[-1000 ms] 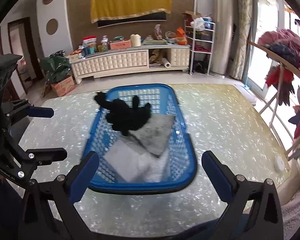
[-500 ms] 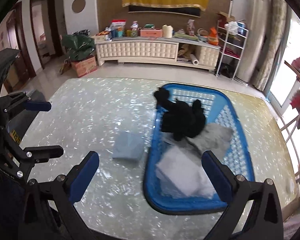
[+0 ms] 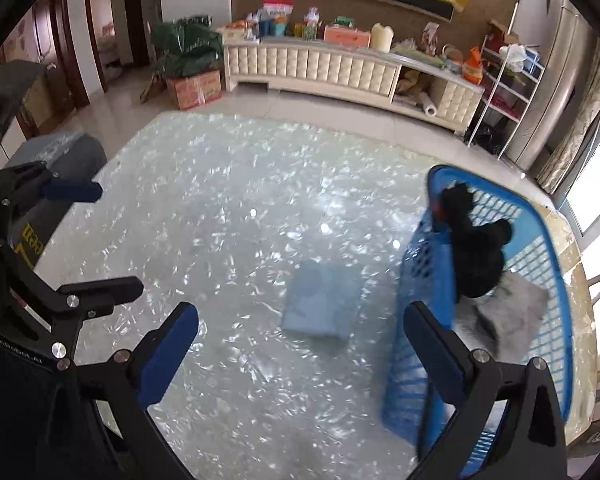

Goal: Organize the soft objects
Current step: 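Withdraw both grippers and move the right gripper toward the light blue cloth, then close the right gripper on the light blue cloth and lift it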

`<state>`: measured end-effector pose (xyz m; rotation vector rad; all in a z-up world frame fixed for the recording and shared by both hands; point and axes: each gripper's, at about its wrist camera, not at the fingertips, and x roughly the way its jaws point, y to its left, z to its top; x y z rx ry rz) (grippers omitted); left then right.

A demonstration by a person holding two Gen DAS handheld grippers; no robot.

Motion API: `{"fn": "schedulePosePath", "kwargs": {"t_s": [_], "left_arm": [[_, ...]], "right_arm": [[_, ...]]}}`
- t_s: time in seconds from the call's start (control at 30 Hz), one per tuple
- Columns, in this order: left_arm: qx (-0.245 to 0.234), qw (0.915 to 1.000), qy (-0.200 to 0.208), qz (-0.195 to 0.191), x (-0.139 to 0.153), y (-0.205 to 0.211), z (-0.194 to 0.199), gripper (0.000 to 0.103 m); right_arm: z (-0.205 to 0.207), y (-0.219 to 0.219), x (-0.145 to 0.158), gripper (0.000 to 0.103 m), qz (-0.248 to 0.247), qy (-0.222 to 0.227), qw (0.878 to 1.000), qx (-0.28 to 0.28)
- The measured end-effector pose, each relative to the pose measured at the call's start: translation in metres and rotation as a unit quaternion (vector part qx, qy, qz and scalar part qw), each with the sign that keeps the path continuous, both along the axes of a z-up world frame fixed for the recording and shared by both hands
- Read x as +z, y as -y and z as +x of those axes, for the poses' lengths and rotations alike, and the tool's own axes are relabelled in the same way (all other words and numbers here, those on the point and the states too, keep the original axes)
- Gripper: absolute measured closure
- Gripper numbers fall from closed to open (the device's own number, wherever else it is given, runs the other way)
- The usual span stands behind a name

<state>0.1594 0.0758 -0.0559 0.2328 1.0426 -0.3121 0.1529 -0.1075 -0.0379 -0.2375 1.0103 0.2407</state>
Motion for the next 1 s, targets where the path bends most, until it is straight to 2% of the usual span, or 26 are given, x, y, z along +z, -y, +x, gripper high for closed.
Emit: {"fn": "schedulePosePath", "kwargs": {"t_s": [0.1,0.33,0.5,0.63,0.77,0.8,0.9,1.0], "left_arm": [[0.01,0.9998,-0.018,0.007,-0.017,-0.008,0.008,0.0],[0.032,0.9989,-0.019,0.029,-0.035,-0.017,0.018,0.0],[0.045,0.9975,-0.046,0.028,-0.051,-0.031,0.025,0.0],[0.059,0.9968,-0.047,0.026,-0.055,-0.035,0.029,0.0],[0.075,0.9963,-0.04,0.004,-0.054,-0.039,0.037,0.0],[0.08,0.996,-0.04,-0.002,-0.054,-0.041,0.038,0.0],[0.09,0.9949,-0.046,-0.004,-0.059,-0.042,0.045,0.0],[0.093,0.9942,-0.054,0.001,-0.065,-0.039,0.048,0.0]], "right_arm": [[0.01,-0.008,-0.014,0.001,-0.006,-0.019,1.0,-0.002],[0.024,-0.032,-0.04,0.001,-0.015,-0.05,0.999,0.004],[0.036,-0.038,-0.054,0.001,-0.027,-0.063,0.998,0.004],[0.044,-0.037,-0.068,0.001,-0.047,-0.071,0.996,-0.006],[0.055,-0.034,-0.084,0.001,-0.067,-0.082,0.994,-0.026],[0.057,-0.033,-0.088,0.001,-0.07,-0.085,0.993,-0.03],[0.063,-0.029,-0.098,0.014,-0.081,-0.092,0.991,-0.044],[0.069,-0.022,-0.108,0.015,-0.082,-0.106,0.989,-0.06]]}}
